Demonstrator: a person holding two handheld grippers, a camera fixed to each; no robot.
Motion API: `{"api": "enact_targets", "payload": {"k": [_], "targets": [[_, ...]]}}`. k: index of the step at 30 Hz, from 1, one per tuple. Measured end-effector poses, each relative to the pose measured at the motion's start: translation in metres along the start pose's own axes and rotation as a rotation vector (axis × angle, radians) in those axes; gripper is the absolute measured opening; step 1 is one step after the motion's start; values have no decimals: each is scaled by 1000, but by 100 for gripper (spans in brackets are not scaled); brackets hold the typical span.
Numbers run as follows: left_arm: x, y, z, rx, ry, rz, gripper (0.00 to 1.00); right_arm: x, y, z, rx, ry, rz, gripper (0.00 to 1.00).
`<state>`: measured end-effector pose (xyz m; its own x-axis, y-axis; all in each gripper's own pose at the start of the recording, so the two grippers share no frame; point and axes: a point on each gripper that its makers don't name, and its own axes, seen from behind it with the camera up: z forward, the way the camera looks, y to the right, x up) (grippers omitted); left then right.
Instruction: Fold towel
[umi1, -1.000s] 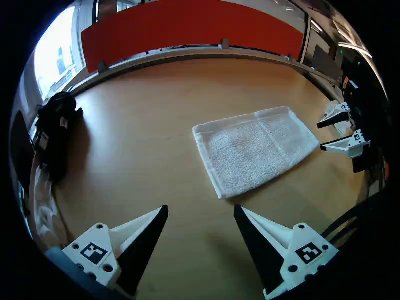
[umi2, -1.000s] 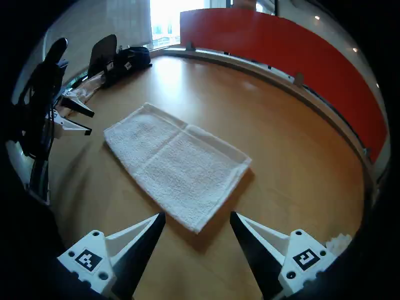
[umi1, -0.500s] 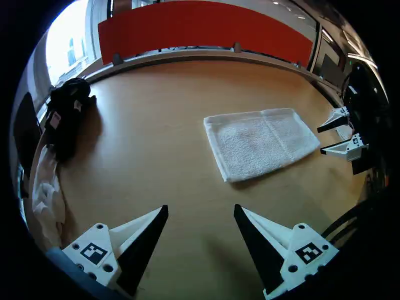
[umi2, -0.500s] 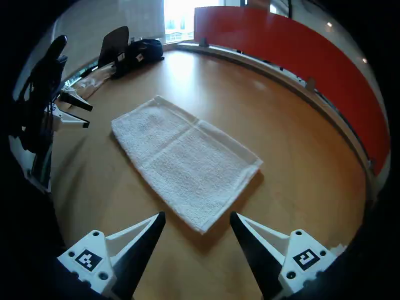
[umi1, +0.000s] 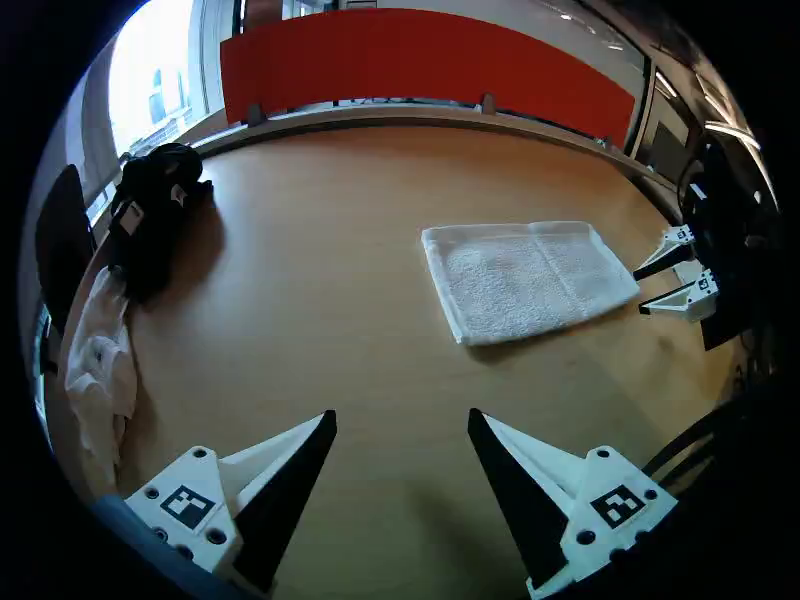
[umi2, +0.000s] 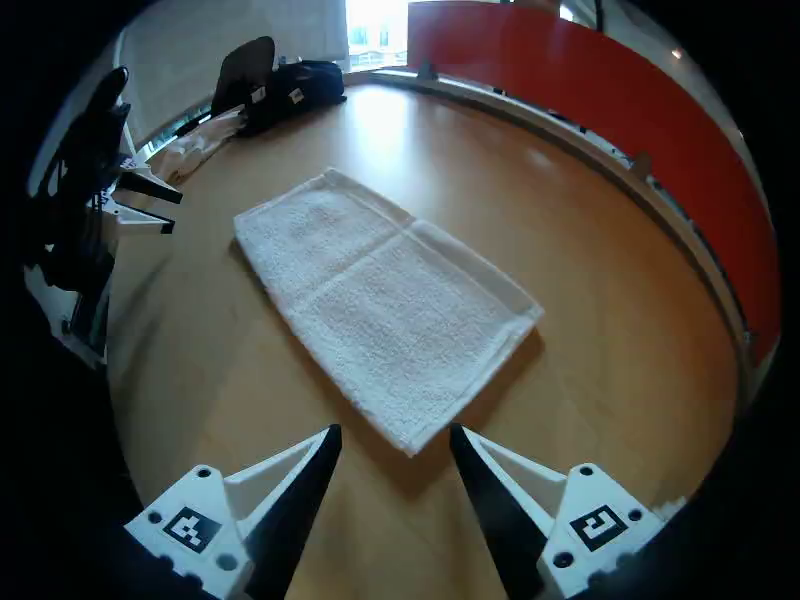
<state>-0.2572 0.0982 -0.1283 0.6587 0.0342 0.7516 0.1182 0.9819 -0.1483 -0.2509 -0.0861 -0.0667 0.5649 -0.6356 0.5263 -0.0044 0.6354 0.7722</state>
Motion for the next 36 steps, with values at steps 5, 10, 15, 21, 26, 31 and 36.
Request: {"api": "enact_targets", "payload": {"k": [5,10,15,21,26,31,36], "targets": [[-4,-4,-7,14,10,-10,98,-6,2,0,0,-25,-11,69],[-5,-8,-14,27,27,-34,98,-7,4,-2,-2,-28,-6,60],[-6,-13,-18,41,38,-51,98,-9,5,-2,1,-35,6,57],[-8,-16,-22,50,43,-49,98,-9,7,0,-2,-34,5,43],[-8,-17,-25,53,48,-50,98,-11,7,3,7,-40,3,32],[-8,-18,-26,54,49,-48,97,-10,6,3,14,-37,1,19],[-8,-19,-26,56,53,-48,98,-9,5,2,19,-34,-4,4]]}}
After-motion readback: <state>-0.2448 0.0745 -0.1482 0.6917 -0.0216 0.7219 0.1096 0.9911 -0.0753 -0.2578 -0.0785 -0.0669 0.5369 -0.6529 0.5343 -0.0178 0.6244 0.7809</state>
